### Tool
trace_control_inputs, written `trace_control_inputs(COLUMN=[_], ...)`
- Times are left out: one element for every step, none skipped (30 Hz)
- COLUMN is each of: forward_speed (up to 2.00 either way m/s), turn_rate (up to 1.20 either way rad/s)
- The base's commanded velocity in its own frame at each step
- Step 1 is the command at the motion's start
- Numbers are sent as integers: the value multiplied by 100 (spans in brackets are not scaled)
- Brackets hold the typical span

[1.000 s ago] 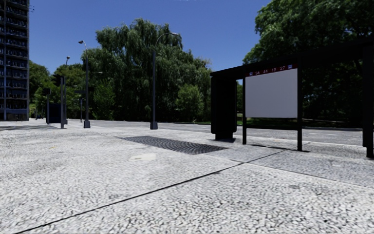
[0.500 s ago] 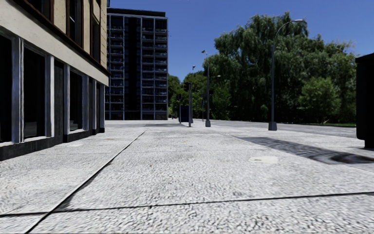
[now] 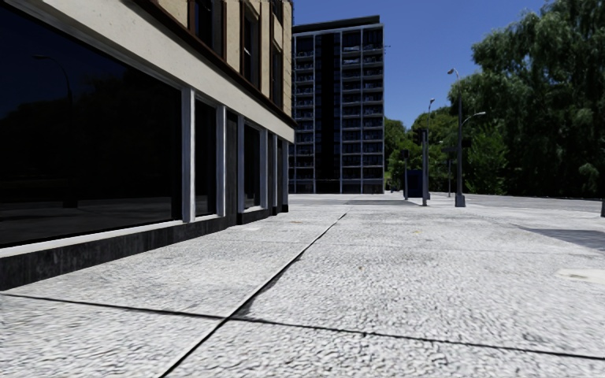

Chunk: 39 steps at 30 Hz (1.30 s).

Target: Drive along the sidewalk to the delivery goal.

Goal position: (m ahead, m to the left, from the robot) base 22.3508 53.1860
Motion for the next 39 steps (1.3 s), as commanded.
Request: trace_control_inputs(forward_speed=[0,0,0,0,0,0,0,0,0,0,0,0,7,43,80,117,117,146,164,170,171,172,172,168,159,159,152,150,149,149,149,149,149,149,149,149,149,148,148], turn_rate=[-54,-74,-74,-95,-110,-117,-117,-120,-120,-120,-120,-111,-1,0,0,0,0,0,0,0,0,0,0,0,0,0,0,0,0,0,0,0,0,0,0,0,0,0,0])
